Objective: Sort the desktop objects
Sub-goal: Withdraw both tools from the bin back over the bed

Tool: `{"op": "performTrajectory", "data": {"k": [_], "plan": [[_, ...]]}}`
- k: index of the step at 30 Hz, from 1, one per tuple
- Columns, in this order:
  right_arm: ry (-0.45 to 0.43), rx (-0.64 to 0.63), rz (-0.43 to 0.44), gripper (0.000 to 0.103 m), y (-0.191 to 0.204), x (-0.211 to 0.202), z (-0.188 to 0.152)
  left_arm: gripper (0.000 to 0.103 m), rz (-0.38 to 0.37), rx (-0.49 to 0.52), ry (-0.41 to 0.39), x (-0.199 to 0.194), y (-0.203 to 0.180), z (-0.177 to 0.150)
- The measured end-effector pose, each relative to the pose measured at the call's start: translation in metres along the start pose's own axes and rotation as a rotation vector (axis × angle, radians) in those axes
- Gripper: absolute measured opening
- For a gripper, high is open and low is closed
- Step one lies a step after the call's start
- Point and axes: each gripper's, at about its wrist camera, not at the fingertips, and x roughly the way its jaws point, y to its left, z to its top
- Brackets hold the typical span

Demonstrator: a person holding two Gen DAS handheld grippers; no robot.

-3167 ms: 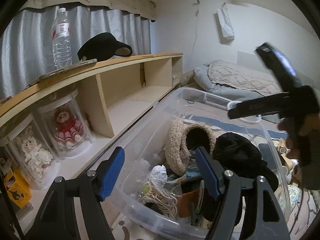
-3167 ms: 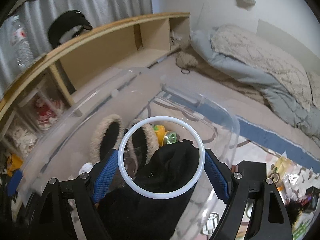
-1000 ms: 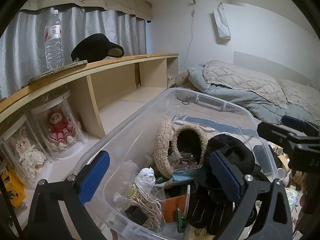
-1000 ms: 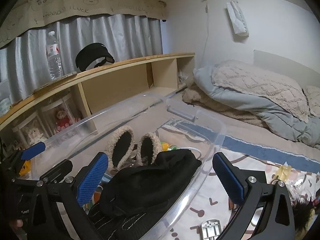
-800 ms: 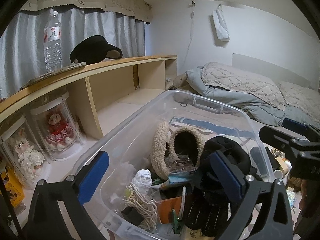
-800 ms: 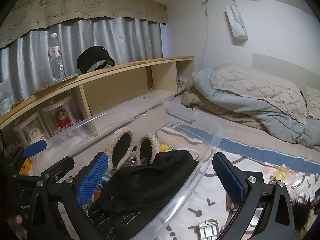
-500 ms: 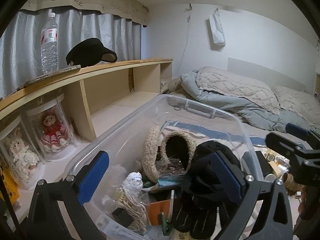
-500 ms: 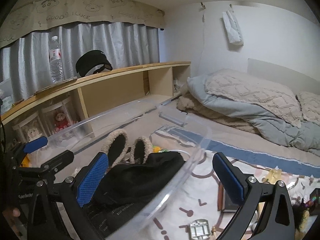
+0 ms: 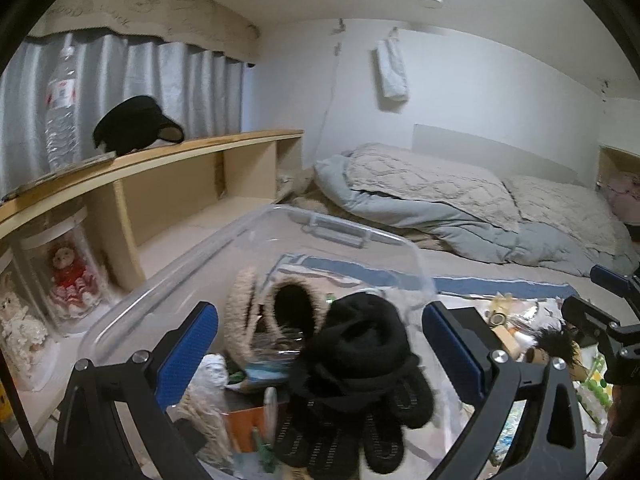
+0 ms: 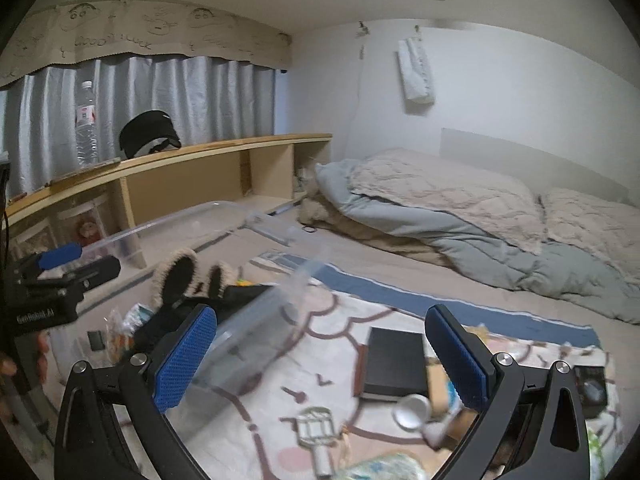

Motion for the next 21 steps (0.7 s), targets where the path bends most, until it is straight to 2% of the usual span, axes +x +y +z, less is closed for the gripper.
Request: {"op": "performTrajectory", "data": {"k": [11,21], "plan": [[-0.002,0.0,-0.138,0.103,-0.05,-0.049,-0.027,0.103,-0.148,0.028,-0.015,-0.006,-0.053,-0.001],[-0.052,0.071,-0.248,0.103,-0.096,-0.082,-0.054,0.103,-0.223,0.054,-0.026,-0.007,-0.093,-0.009]]}}
